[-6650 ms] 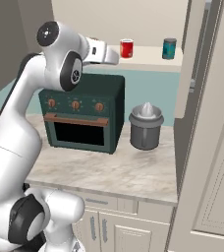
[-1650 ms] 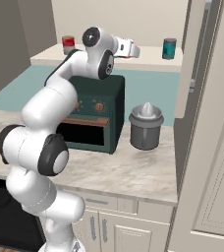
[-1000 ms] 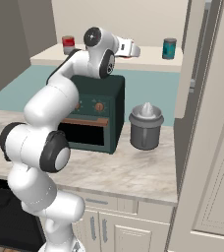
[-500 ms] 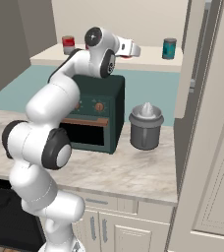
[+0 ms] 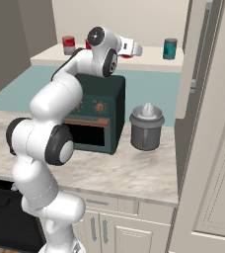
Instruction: Stack two cans on top of the other two cans in the cabinet.
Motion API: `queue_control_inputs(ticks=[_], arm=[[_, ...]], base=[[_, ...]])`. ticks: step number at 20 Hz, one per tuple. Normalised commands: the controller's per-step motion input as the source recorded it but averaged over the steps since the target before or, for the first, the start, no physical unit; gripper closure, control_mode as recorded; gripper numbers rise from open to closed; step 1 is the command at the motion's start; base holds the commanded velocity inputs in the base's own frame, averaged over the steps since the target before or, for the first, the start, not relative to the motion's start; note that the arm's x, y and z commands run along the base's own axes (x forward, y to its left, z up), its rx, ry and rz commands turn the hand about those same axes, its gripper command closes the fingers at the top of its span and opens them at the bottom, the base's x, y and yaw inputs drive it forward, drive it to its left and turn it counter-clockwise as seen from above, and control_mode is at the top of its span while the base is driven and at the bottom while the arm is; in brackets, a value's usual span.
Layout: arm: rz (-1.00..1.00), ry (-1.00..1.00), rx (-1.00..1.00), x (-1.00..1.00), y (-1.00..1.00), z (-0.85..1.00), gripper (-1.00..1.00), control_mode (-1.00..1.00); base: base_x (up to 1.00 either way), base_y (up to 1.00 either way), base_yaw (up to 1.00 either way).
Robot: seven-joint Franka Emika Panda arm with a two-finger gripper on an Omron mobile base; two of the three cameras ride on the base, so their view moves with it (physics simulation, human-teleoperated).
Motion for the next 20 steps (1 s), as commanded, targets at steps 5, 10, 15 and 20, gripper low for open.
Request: queue_control_inputs(ticks=[5,10,15,20], arm=[[0.00,0.00,0.00,0.03,-0.06,0.00,-1.00,-1.00],[0.00,0.00,0.00,0.00,-0.02,0.00,-1.00,-1.00],[0.00,0.00,0.00,0.02,0.00,0.00,-1.00,-1.00],[0.00,0.00,0.00,0.00,0.00,0.00,-1.00,-1.00]], base=[[0.00,0.00,0.00],[0.00,0.00,0.00],[0.00,0.00,0.00],[0.00,0.00,0.00]])
